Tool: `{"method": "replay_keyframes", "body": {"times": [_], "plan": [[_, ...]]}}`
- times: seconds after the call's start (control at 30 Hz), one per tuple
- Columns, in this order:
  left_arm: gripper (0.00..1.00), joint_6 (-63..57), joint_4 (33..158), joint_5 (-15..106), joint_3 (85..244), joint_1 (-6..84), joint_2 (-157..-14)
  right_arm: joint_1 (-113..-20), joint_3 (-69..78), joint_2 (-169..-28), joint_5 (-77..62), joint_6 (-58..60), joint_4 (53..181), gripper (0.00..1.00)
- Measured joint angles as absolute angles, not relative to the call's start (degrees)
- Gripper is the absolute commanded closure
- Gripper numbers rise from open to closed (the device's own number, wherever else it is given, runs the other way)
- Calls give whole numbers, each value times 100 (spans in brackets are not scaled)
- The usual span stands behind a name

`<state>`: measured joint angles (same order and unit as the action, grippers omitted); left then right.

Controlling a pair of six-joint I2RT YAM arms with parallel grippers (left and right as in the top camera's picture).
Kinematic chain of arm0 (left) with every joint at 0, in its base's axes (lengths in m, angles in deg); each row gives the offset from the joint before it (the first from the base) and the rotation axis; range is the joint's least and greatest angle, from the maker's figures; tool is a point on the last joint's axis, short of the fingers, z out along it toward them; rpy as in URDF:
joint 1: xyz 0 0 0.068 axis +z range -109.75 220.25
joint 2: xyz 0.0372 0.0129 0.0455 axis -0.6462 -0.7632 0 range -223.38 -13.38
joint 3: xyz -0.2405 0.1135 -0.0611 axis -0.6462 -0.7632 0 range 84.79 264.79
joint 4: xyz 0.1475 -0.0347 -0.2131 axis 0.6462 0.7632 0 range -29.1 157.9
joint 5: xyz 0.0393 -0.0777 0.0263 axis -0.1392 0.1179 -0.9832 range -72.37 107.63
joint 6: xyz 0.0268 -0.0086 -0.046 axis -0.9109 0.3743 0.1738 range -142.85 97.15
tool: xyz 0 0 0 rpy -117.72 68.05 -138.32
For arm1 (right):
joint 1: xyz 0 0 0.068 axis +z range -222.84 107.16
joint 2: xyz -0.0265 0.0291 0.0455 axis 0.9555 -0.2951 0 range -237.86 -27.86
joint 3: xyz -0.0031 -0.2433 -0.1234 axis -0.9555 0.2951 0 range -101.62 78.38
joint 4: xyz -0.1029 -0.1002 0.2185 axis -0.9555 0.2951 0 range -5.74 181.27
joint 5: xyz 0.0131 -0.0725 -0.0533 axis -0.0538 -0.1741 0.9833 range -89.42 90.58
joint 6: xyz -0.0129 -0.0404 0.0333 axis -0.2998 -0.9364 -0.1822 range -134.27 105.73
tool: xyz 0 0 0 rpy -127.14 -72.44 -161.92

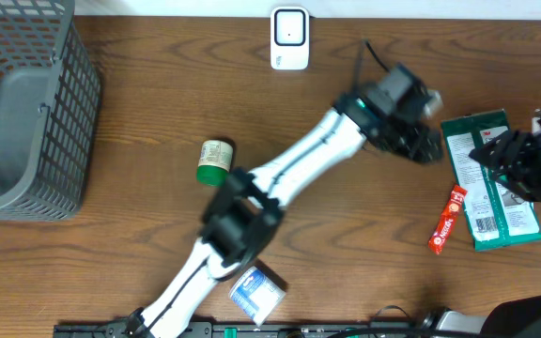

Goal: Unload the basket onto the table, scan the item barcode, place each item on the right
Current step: 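Move the left gripper down toward the green-lidded jar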

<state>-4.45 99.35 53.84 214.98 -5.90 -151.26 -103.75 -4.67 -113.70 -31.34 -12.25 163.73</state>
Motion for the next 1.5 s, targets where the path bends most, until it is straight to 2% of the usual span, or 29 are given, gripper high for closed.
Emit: {"method": "replay_keyframes", "body": {"times": [0.03, 0.1, 0.13, 0.17, 0.3, 0.37, 0.5, 0.53, 0.57, 0.63, 0.73, 0.8, 0.93, 1.07, 1.23, 1.5], "plan": [[38, -478, 10132, 5218, 21500, -504, -14925, -10323, -375, -11370, -3136, -1247, 16344, 56], [93, -618, 10613, 4868, 21506, -284, -14440, -10165, -73, -11370, -3132, -1238, 16182, 80], [93, -736, 10864, 4700, 21511, -155, -14189, -10093, 117, -11370, -3136, -1220, 16075, 88], [93, -841, 11142, 4549, 21530, -21, -13972, -10015, 309, -11370, -3132, -1227, 15973, 91], [93, -1289, 12139, 4075, 21565, 462, -13448, -9704, 1227, -11370, -3132, -1166, 15350, 95], [92, -1438, 12526, 3909, 21570, 661, -13384, -9584, 1627, -11368, -3132, -1116, 15044, 97], [83, -1757, 13269, 3664, 21565, 1115, -13408, -9403, 2648, -11368, -2996, -779, 14062, 98], [75, -1840, 13406, 3631, 21559, 1233, -13411, -9396, 2853, -11368, -2942, -665, 13844, 98], [72, -1945, 13533, 3603, 21559, 1358, -13411, -9392, 3083, -11368, -2863, -528, 13573, 97], [71, -2059, 13752, 3515, 21559, 1624, -13411, -9392, 3522, -11370, -2662, -233, 13068, 97], [71, -2166, 14016, 3203, 21559, 1994, -13411, -9392, 4130, -11370, -2277, 229, 12347, 90], [71, -2205, 14156, 2949, 21559, 2247, -13411, -9405, 4381, -11302, -2194, 491, 11992, 90], [67, -2290, 14239, 2606, 21522, 2722, -13411, -9392, 4503, -11129, -1853, 856, 11643, 99], [67, -2271, 14250, 2440, 21286, 3189, -13411, -9422, 4436, -11068, -1239, 1088, 11632, 99], [67, -2244, 14093, 2331, 20623, 3670, -13411, -9549, 4211, -11173, -1163, 1110, 12012, 90], [67, -2078, 13411, 2324, 19325, 3819, -13411, -9457, 3655, -11282, -2975, 738, 12073, 80]]}}
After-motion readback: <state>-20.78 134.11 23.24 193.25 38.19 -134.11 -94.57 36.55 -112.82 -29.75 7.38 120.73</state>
